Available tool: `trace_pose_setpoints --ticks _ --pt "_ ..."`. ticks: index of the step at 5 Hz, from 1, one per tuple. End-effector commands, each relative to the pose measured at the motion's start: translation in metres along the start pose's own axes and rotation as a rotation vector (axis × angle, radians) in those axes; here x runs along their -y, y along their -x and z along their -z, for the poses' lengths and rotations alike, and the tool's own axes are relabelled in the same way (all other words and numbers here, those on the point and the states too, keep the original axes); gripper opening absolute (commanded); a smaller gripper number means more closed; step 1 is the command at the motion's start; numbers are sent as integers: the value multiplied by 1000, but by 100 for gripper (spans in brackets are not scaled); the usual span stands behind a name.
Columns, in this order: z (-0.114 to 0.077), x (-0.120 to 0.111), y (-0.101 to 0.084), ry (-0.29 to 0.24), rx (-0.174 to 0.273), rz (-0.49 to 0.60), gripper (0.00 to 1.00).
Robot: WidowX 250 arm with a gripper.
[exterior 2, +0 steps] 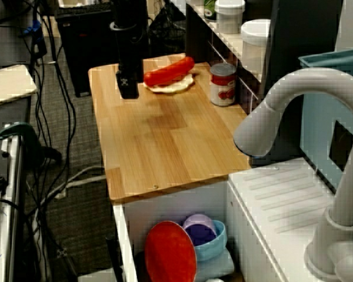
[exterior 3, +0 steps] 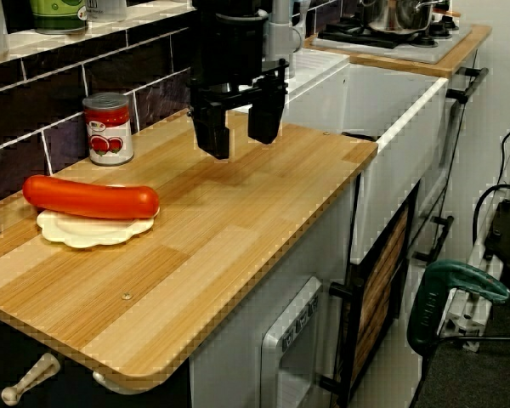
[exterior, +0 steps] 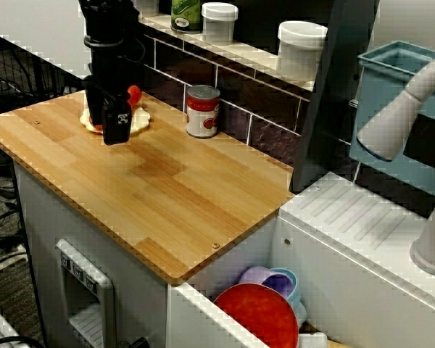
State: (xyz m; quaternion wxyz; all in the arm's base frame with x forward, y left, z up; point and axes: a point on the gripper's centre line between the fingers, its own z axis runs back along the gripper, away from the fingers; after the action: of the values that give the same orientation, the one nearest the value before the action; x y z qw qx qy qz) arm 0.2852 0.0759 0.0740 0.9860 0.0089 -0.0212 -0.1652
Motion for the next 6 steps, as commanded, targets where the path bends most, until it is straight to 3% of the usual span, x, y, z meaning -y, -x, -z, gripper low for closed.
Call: trace_pose_setpoints --ticks 1,4,6 --pt "-27 -20 -3 -121 116 -105 100" --pt "-21 -57 -12 -214 149 -209 100" --pt "-17 -73 -17 -213 133 -289 100"
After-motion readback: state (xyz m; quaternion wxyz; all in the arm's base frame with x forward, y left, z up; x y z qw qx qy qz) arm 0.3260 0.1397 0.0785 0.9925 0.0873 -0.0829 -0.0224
